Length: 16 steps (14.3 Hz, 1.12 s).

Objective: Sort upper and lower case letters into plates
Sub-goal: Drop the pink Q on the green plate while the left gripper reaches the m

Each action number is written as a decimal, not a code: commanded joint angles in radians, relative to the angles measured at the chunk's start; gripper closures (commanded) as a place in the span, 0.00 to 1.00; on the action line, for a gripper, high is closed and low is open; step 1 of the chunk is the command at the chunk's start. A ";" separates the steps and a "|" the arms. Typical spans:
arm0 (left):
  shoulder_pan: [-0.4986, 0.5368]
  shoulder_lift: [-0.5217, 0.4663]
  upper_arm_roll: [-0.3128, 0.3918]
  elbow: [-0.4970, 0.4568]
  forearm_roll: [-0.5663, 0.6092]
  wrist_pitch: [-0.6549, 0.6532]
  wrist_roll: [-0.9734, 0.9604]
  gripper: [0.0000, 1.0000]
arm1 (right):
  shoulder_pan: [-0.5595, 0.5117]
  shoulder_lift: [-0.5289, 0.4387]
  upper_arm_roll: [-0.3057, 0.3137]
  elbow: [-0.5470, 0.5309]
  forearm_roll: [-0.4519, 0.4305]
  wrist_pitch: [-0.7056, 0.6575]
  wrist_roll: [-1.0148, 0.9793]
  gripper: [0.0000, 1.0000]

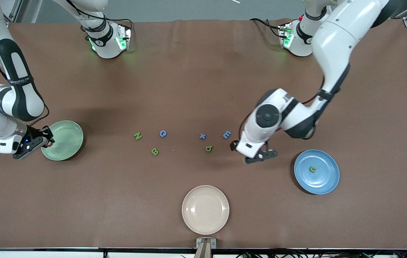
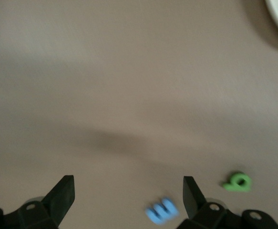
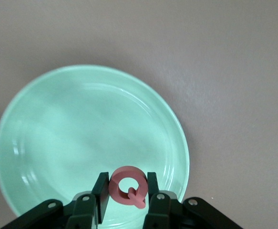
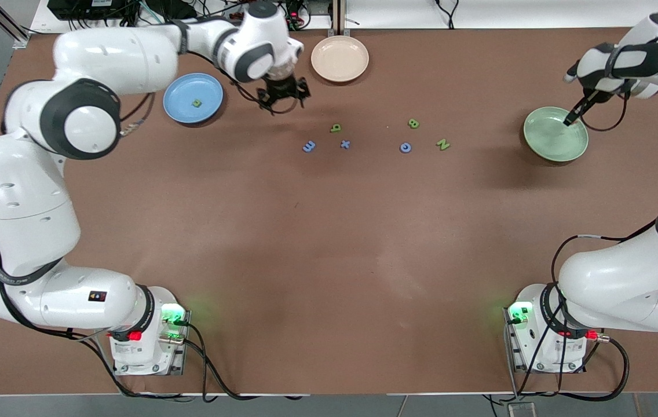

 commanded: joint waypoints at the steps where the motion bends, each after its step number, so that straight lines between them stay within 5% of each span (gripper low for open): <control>1: -0.032 0.012 0.007 0.001 -0.015 0.004 -0.194 0.00 | -0.019 0.019 0.021 -0.044 0.015 0.082 -0.022 0.82; 5: -0.046 0.021 0.008 -0.086 -0.006 0.136 -0.524 0.00 | -0.017 0.036 0.021 -0.078 0.015 0.133 -0.022 0.74; 6: -0.049 0.022 0.008 -0.108 -0.003 0.164 -0.569 0.02 | -0.014 0.035 0.021 -0.078 0.015 0.125 -0.019 0.56; 7: -0.054 0.022 0.008 -0.117 -0.001 0.170 -0.596 0.08 | -0.010 0.029 0.021 -0.077 0.015 0.118 -0.011 0.28; 9: -0.058 0.033 0.008 -0.117 -0.003 0.170 -0.647 0.16 | 0.007 -0.012 0.021 -0.064 0.015 0.076 -0.001 0.22; 11: -0.066 0.050 0.010 -0.115 -0.001 0.170 -0.669 0.21 | 0.055 -0.083 0.021 -0.002 0.015 -0.110 0.082 0.20; 13: -0.098 0.059 0.026 -0.114 -0.001 0.170 -0.670 0.25 | 0.116 -0.121 0.023 0.084 0.013 -0.326 0.270 0.16; 16: -0.118 0.067 0.045 -0.109 -0.001 0.170 -0.669 0.28 | 0.234 -0.149 0.024 0.117 0.013 -0.430 0.597 0.10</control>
